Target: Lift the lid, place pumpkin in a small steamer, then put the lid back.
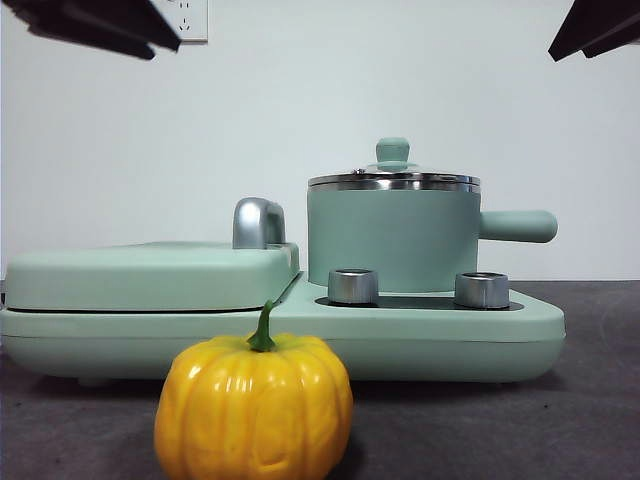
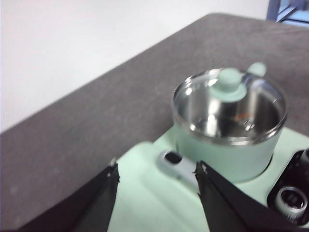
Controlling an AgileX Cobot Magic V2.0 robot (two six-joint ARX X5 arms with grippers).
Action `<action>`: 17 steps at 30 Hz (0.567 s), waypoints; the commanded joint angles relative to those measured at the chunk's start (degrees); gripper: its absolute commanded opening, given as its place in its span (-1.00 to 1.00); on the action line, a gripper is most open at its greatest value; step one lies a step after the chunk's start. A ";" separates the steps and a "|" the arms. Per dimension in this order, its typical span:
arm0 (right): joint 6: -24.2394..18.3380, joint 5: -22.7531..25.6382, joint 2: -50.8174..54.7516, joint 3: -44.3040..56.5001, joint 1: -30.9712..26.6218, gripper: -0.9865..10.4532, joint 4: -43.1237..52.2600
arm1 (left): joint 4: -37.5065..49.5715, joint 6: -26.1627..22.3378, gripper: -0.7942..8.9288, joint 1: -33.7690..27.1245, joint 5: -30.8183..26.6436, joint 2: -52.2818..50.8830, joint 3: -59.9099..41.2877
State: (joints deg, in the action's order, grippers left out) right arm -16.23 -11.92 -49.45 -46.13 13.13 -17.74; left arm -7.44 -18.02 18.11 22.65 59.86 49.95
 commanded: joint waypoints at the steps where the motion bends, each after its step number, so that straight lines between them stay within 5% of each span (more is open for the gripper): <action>1: 2.82 -0.04 -0.24 -0.92 0.31 -0.40 0.74 | 2.47 0.81 -0.29 1.77 0.22 0.98 1.14; 17: 6.88 -0.02 -0.24 -0.92 0.31 -0.40 4.44 | 21.77 10.23 -0.29 12.90 -2.08 16.55 1.75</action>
State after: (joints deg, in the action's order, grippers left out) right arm -10.90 -11.97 -49.43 -46.13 13.13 -14.00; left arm 13.08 -9.04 30.44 20.86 75.18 50.26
